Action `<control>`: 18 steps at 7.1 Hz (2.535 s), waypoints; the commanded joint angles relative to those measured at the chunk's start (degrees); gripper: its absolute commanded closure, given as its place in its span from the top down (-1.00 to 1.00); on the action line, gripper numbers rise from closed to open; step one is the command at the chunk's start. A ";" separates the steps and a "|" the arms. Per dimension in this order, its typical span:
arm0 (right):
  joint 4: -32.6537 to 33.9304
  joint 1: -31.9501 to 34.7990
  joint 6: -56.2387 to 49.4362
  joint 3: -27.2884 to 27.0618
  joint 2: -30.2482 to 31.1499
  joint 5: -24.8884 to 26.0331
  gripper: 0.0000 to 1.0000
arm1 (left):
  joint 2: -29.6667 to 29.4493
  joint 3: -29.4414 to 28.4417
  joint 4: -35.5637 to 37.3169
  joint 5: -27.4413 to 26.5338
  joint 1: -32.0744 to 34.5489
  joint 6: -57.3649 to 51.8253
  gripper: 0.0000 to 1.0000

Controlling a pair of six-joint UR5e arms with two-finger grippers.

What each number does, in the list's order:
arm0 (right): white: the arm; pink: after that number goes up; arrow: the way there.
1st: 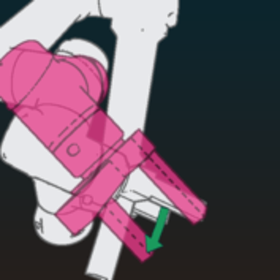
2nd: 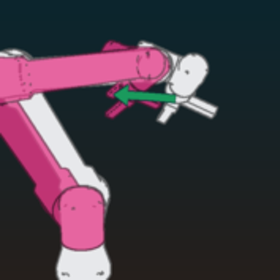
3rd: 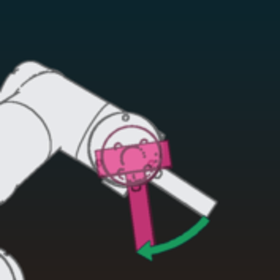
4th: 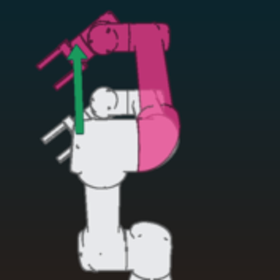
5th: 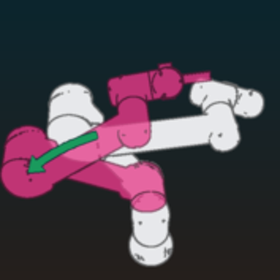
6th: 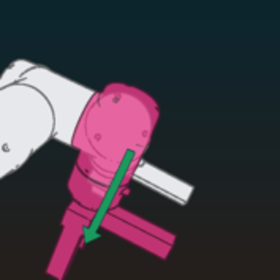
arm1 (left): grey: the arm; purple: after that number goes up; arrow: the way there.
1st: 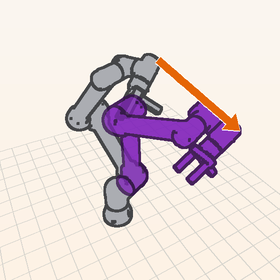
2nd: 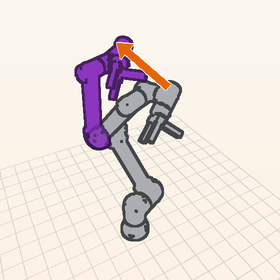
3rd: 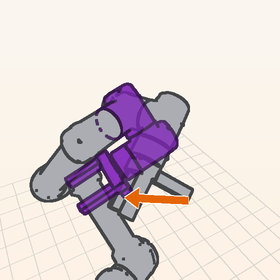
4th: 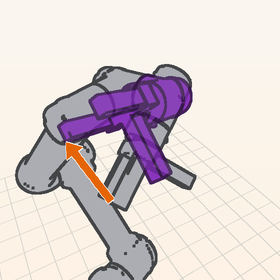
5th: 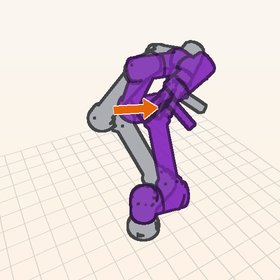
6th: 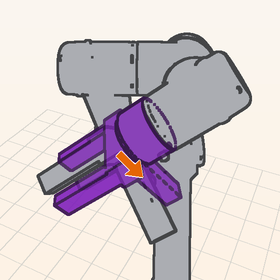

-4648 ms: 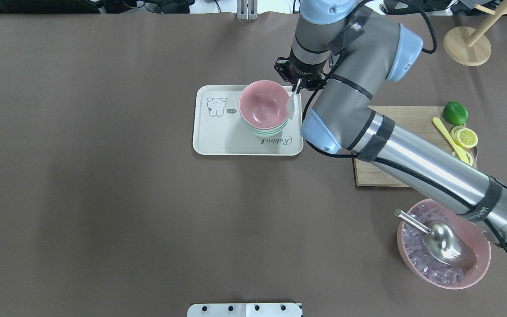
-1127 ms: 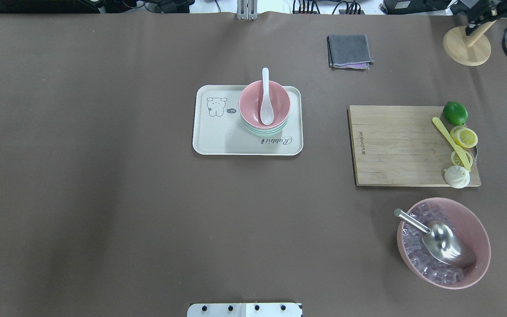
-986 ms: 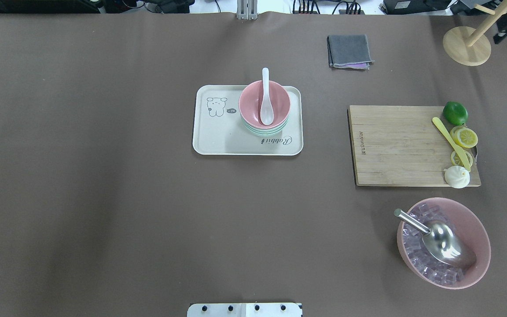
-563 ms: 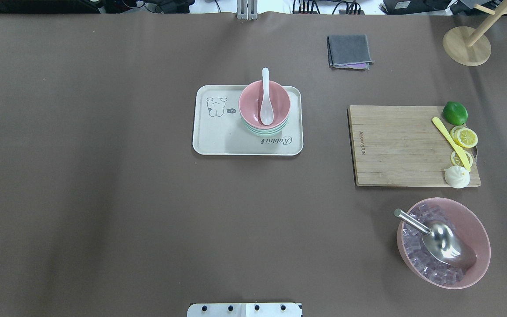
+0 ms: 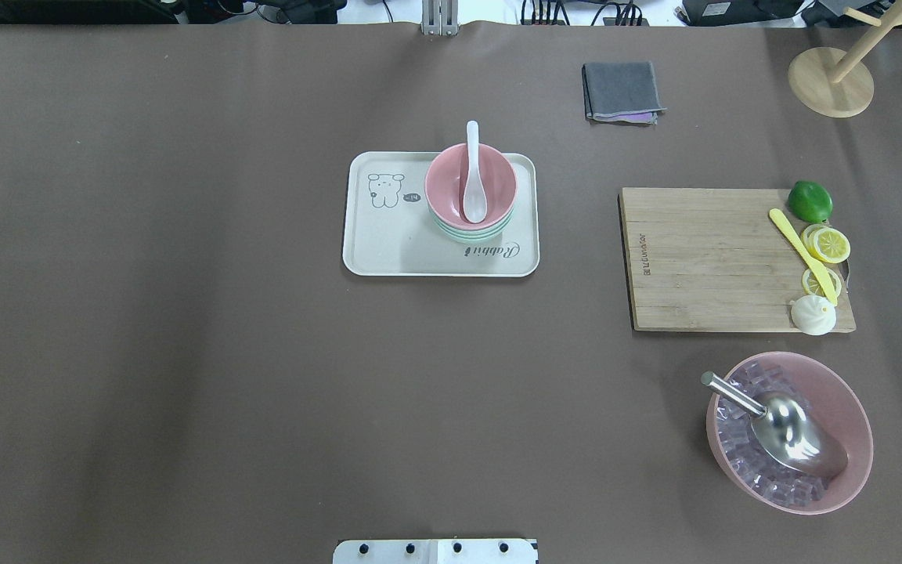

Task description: Stack pink bowl on green and place spoon

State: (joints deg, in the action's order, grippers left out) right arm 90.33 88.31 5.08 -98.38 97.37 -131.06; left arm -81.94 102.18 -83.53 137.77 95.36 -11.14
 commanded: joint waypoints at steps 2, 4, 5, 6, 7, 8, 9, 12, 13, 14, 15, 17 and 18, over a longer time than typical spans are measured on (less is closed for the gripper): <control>-0.07 -0.06 0.54 -1.03 0.63 -0.07 1.00 | -0.15 0.03 -0.14 -0.22 0.00 0.07 0.98; -0.07 -0.06 0.45 -0.94 0.89 -0.07 1.00 | 0.03 -0.05 -2.67 -0.57 0.00 0.33 0.98; -0.07 -0.07 0.45 -0.94 0.89 -0.07 1.00 | 0.11 -0.40 -3.47 -0.57 0.00 0.33 0.98; -0.07 -0.07 0.45 -0.94 0.89 -0.07 1.00 | 0.29 -0.41 -3.57 -0.57 0.00 0.33 0.98; 0.02 -0.07 0.45 -0.94 0.89 -0.07 1.00 | 0.29 -0.41 -3.57 -0.57 0.00 0.33 0.98; 0.02 -0.07 0.45 -0.94 0.89 -0.07 1.00 | 0.29 -0.41 -3.57 -0.57 0.00 0.33 0.98; 0.02 -0.07 0.45 -0.94 0.89 -0.07 1.00 | 0.29 -0.41 -3.57 -0.57 0.00 0.33 0.98; 0.02 -0.07 0.45 -0.85 0.89 -0.07 1.00 | 0.47 -0.49 -3.57 -0.57 0.00 0.25 0.98; 0.02 -0.07 0.45 -0.85 0.89 -0.07 1.00 | 0.64 -0.49 -3.57 -0.57 0.00 0.25 0.98; 0.02 -0.07 0.45 -0.85 0.89 -0.07 1.00 | 0.73 -0.49 -3.57 -0.57 0.00 0.25 0.98; 0.02 -0.07 0.45 -0.94 0.89 -0.07 1.00 | 0.73 -0.58 -3.57 -0.57 0.00 0.25 0.98; 0.02 -0.07 0.45 -0.94 0.89 -0.07 1.00 | 0.73 -0.49 -3.57 -0.57 0.00 0.33 0.98; 0.02 -0.07 0.45 -0.85 0.89 -0.07 1.00 | 0.73 -0.58 -3.57 -0.57 0.00 0.33 0.98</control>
State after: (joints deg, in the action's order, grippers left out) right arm 90.35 88.24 5.54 -99.27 98.26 -131.13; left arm -81.22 101.66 -87.10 137.20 95.36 -10.82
